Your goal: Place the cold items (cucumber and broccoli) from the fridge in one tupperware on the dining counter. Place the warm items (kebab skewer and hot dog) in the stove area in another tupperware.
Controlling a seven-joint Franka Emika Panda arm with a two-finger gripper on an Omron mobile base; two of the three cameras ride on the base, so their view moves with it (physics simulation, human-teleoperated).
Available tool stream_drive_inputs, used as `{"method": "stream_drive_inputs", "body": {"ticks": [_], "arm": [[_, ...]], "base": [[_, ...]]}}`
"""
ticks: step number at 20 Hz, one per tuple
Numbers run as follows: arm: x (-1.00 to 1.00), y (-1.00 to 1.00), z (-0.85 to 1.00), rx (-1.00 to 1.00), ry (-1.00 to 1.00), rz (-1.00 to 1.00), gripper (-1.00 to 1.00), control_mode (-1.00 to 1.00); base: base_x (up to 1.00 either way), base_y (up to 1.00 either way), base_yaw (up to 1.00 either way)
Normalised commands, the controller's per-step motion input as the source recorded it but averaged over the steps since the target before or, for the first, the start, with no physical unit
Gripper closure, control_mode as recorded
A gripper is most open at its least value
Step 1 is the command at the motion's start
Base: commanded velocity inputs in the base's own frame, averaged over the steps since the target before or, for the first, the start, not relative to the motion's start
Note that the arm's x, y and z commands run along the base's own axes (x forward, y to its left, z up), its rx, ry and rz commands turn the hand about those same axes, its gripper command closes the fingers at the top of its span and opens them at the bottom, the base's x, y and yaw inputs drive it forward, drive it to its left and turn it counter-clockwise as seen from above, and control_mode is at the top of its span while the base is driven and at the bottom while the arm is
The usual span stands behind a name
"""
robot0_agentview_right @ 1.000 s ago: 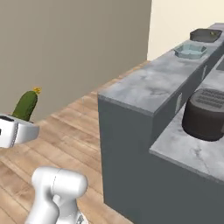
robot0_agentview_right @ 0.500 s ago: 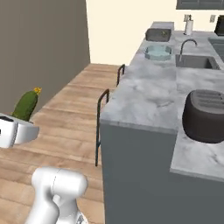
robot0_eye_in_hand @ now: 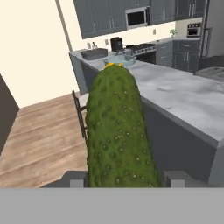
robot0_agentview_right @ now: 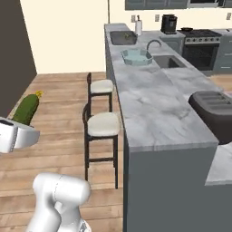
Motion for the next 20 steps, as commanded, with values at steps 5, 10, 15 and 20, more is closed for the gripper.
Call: {"method": "stream_drive_inputs", "body": {"ticks": [5, 10, 15, 20], "arm": [[0.0, 0.0, 0.0, 0.0, 0.0, 0.0, 1.0, 1.0], [0.0, 0.0, 0.0, 0.0, 0.0, 0.0, 1.0, 1.0], [0.0, 0.0, 0.0, 0.0, 0.0, 0.0, 1.0, 1.0], [0.0, 0.0, 0.0, 0.0, 0.0, 0.0, 1.0, 1.0]], "base": [[0.73, 1.0, -0.3], [0.47, 1.0, -0.13], [0.63, 1.0, -0.25], [0.74, 1.0, -0.37]]}}
